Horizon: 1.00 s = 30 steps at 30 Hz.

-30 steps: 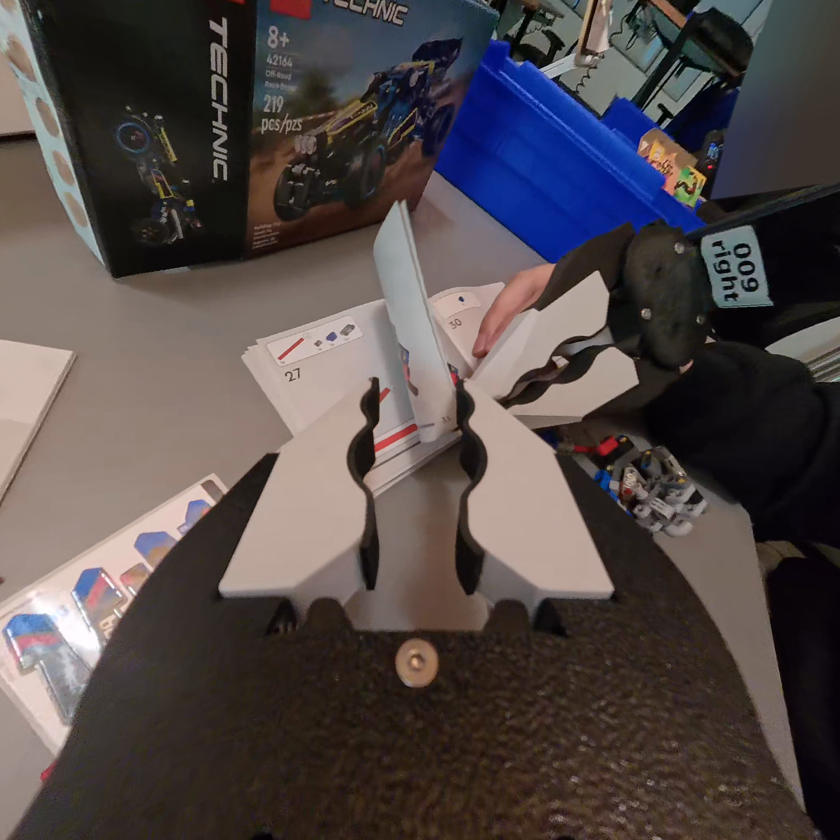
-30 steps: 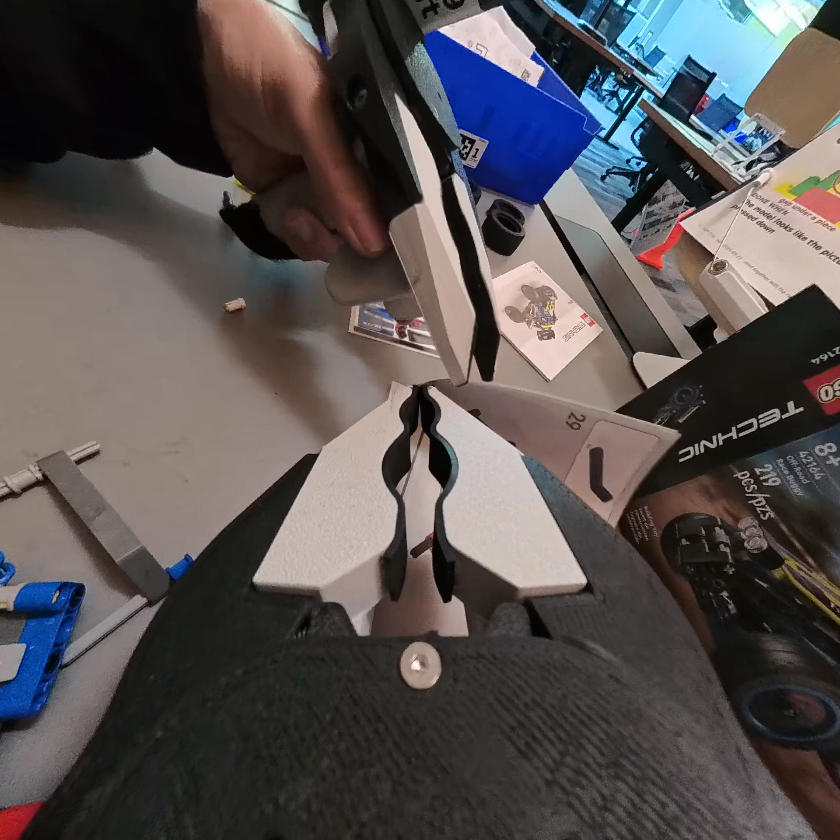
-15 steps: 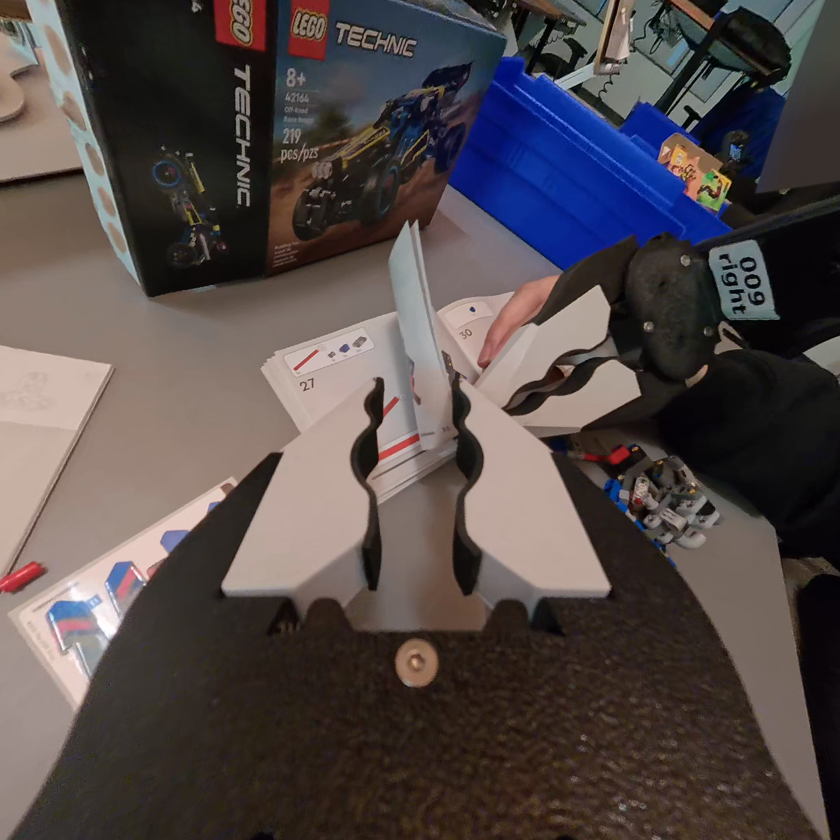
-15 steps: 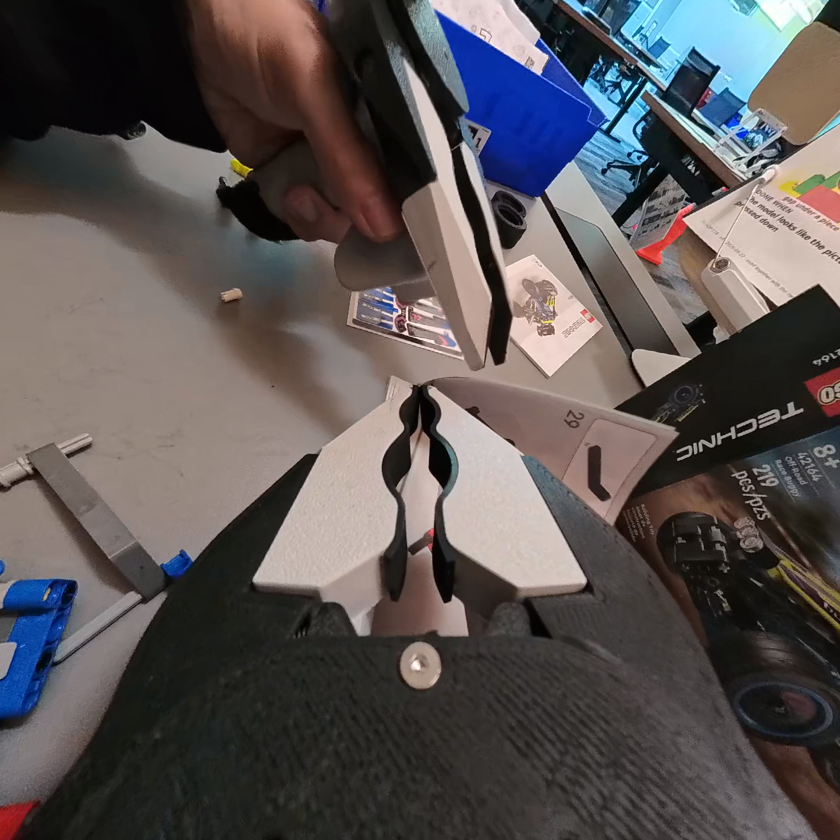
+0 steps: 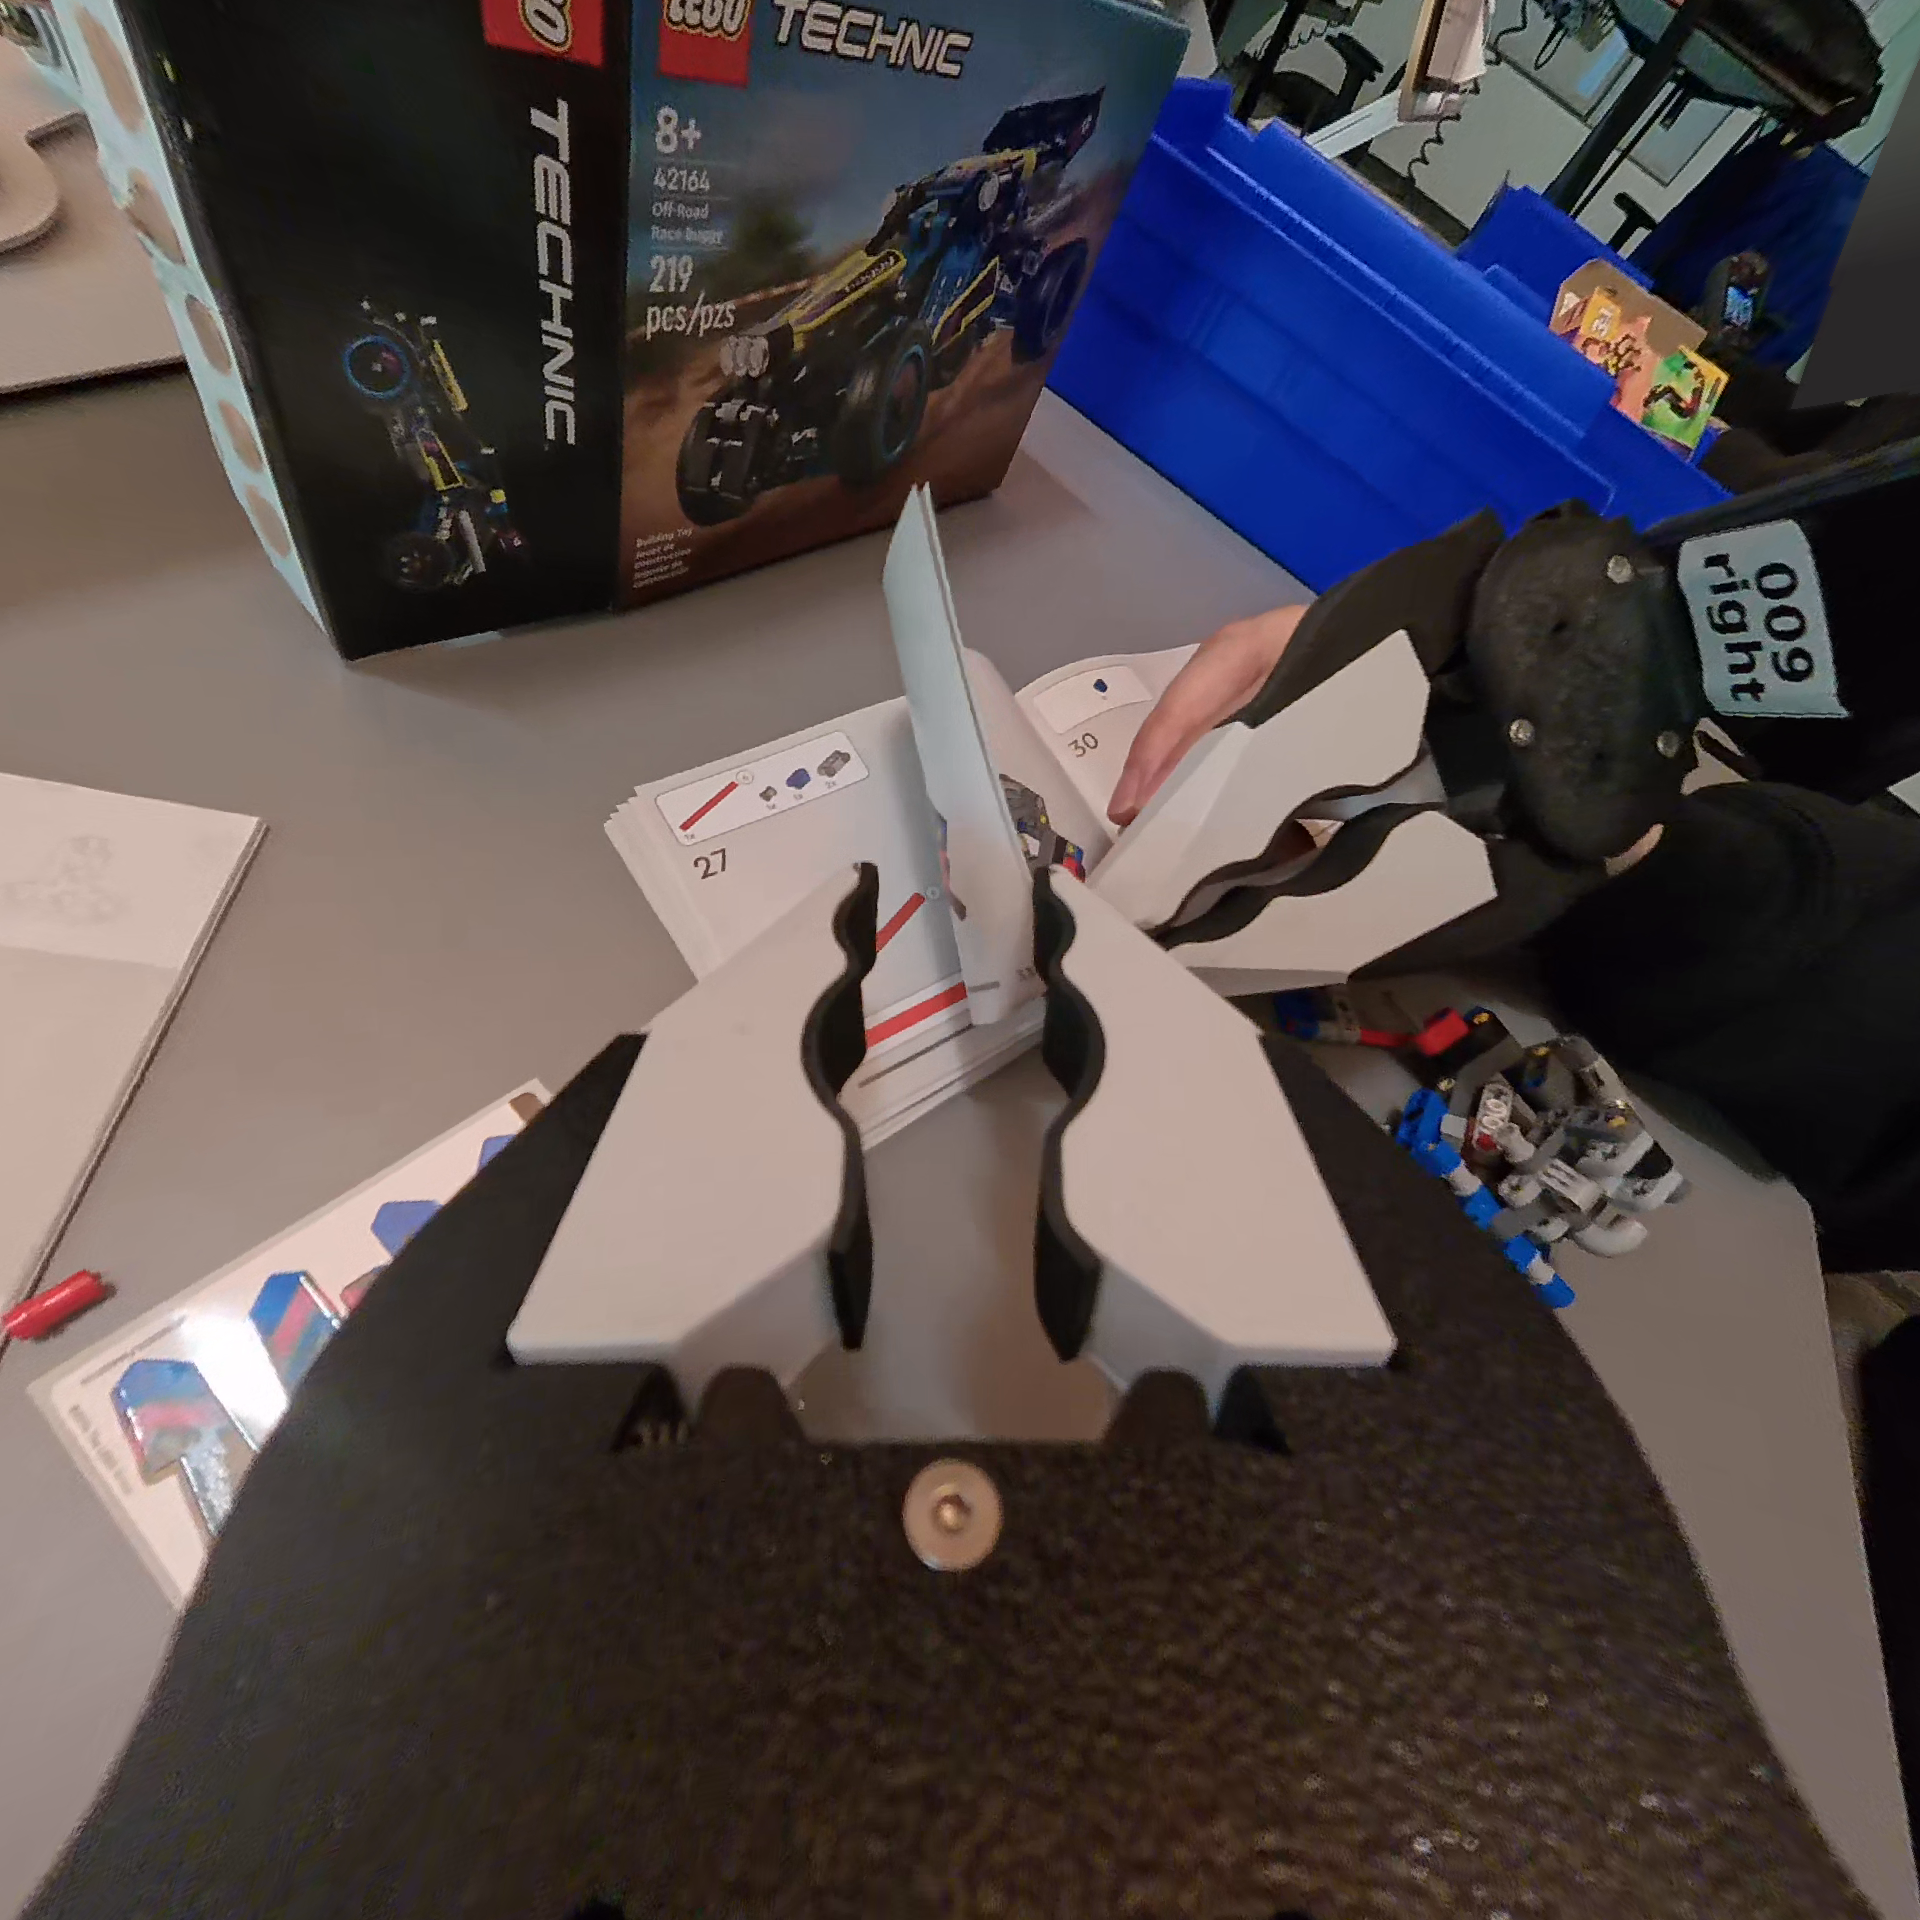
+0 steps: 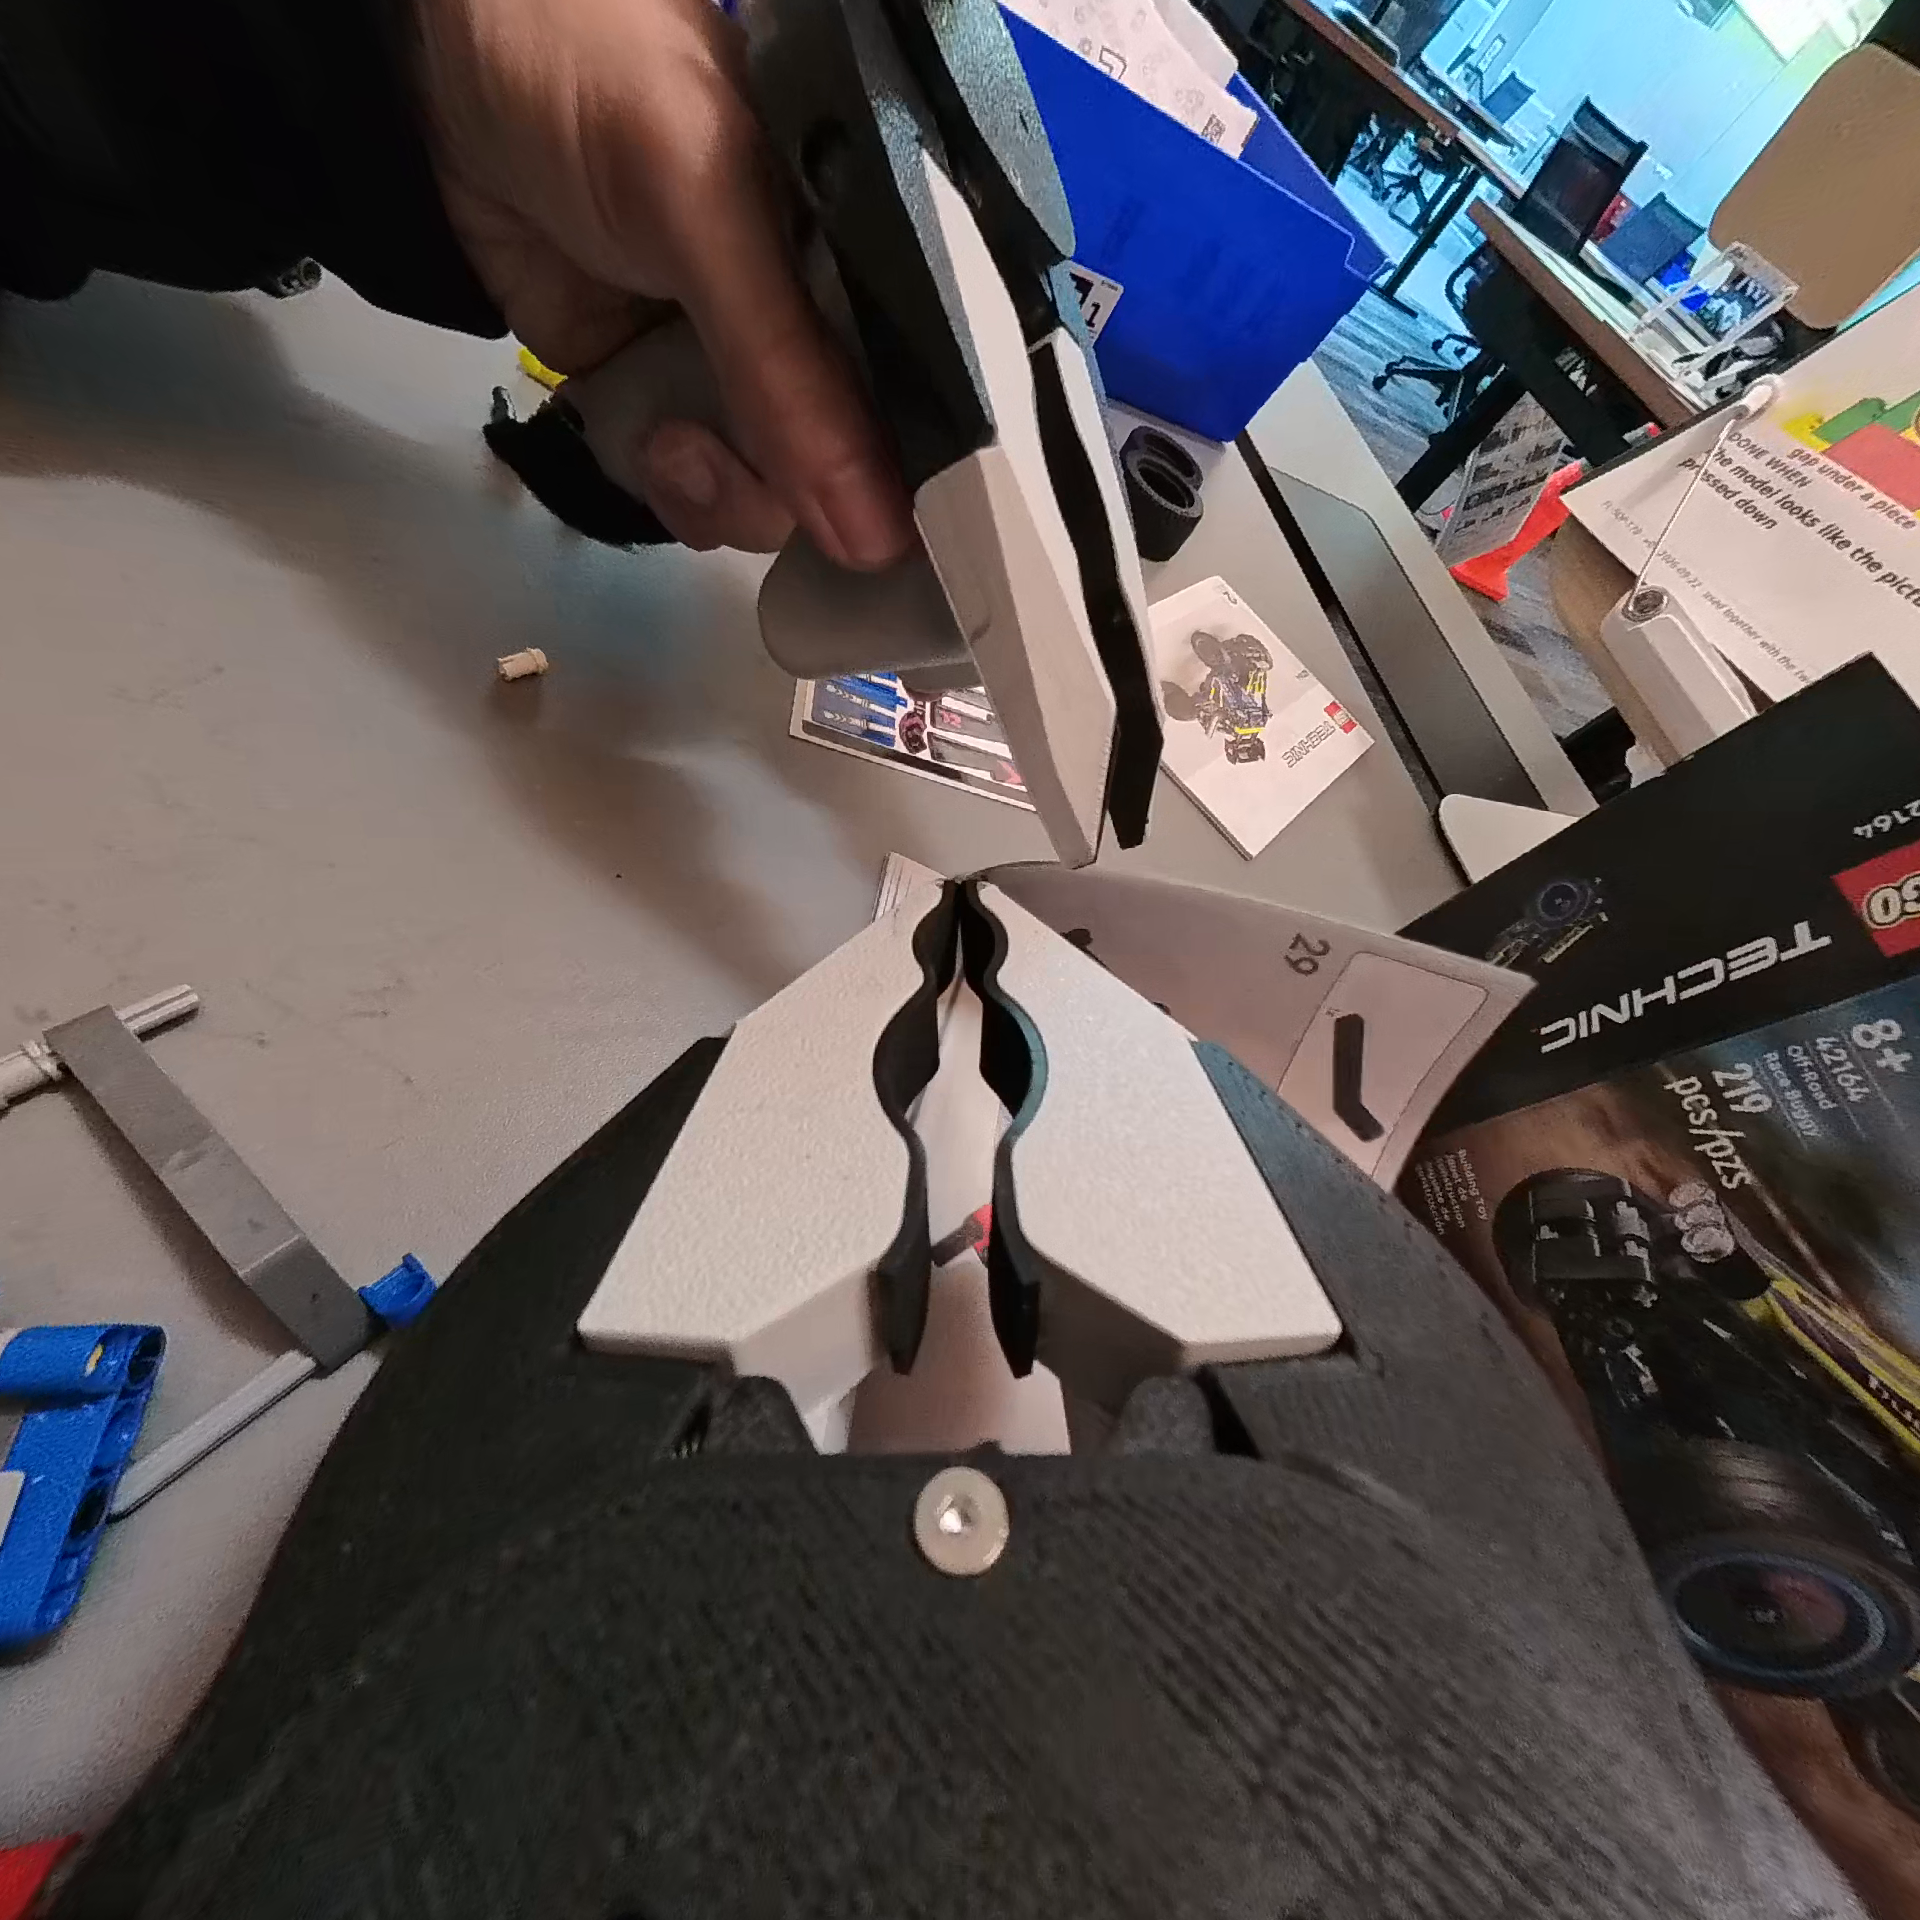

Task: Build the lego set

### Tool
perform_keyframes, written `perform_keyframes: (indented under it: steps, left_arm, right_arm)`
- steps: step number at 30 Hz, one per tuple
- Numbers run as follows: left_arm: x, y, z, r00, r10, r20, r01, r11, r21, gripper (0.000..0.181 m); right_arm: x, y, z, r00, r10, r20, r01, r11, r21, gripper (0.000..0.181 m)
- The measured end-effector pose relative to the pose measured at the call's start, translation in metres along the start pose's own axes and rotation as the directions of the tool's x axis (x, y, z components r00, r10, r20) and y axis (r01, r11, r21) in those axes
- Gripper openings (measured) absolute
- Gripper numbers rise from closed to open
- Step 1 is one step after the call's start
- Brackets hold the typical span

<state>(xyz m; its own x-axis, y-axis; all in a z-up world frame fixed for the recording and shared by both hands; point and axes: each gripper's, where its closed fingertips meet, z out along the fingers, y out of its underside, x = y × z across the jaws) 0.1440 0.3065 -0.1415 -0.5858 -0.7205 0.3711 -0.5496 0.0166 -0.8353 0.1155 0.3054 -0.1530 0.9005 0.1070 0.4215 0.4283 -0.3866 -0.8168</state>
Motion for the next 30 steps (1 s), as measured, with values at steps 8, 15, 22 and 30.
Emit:
perform_keyframes:
  steps: [8, 15, 22, 30]
  left_arm:
    - [-0.007, 0.003, -0.001, 0.999, 0.020, 0.047, -0.019, 1.000, -0.022, 0.027]
    - [-0.012, 0.012, 0.002, 0.990, 0.084, 0.114, -0.074, 0.993, -0.096, 0.024]
    - [-0.034, 0.030, 0.002, 0.938, 0.223, 0.267, -0.157, 0.956, -0.247, 0.023]
    - [-0.026, 0.036, 0.021, 0.849, 0.463, 0.256, -0.375, 0.868, -0.326, 0.021]
  right_arm:
    - [0.000, 0.002, 0.001, 1.000, -0.011, -0.001, 0.011, 1.000, -0.011, 0.000]
    - [-0.003, 0.005, 0.004, 0.999, -0.049, 0.002, 0.049, 0.998, -0.046, 0.000]
    - [-0.002, 0.015, 0.003, 0.997, -0.077, 0.007, 0.078, 0.991, -0.107, 0.000]
    - [0.015, 0.023, -0.018, 1.000, 0.001, -0.024, -0.004, 0.992, -0.129, 0.009]
